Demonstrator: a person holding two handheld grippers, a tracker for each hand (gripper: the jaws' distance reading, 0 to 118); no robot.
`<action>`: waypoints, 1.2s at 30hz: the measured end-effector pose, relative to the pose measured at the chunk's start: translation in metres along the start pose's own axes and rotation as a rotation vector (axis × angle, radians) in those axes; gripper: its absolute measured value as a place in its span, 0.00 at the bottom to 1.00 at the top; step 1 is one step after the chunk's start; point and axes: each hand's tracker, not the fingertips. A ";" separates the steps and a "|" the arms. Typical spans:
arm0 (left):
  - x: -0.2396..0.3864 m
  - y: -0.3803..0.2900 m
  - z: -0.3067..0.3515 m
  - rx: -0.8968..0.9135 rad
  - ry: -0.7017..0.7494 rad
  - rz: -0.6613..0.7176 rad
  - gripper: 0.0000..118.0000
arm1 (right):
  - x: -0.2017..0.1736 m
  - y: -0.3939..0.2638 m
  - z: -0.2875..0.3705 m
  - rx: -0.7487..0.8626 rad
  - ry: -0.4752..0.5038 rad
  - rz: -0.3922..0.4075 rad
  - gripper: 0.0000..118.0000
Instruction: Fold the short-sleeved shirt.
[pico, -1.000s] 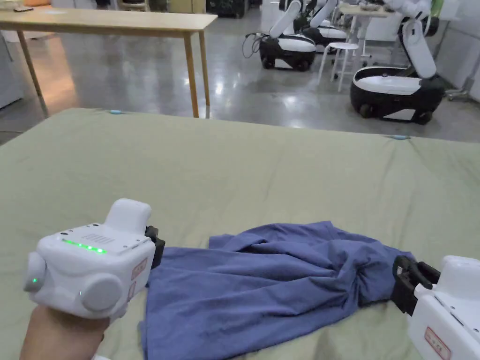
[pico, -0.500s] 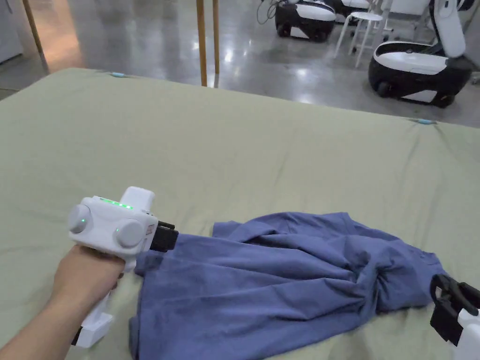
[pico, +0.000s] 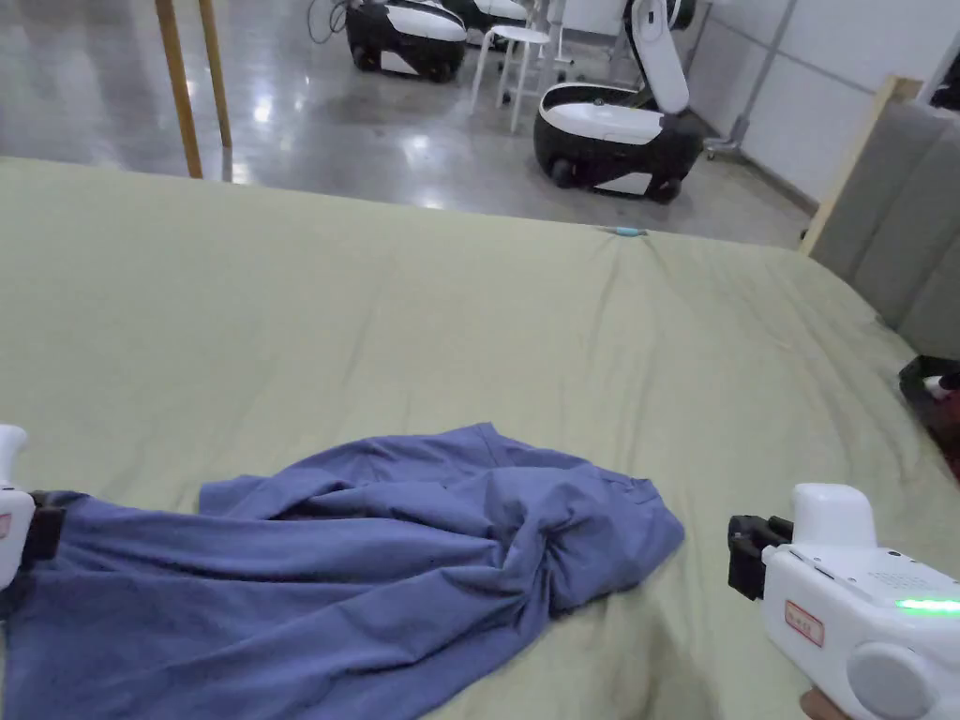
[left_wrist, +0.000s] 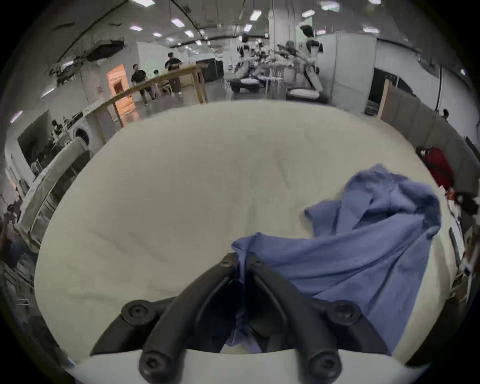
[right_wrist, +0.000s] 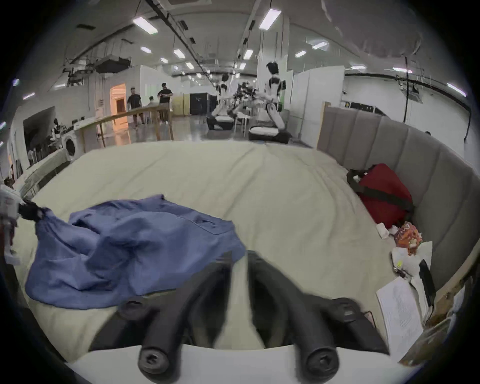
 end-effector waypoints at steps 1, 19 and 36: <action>0.002 0.006 0.009 0.024 -0.002 -0.003 0.02 | 0.004 0.004 -0.016 -0.043 0.018 0.003 0.91; 0.009 0.024 -0.003 0.066 0.042 -0.050 0.02 | -0.022 0.010 -0.126 -0.311 0.258 0.206 0.08; -0.028 0.119 0.135 0.385 0.127 -0.074 0.01 | 0.019 0.203 0.088 0.175 0.314 -0.093 0.07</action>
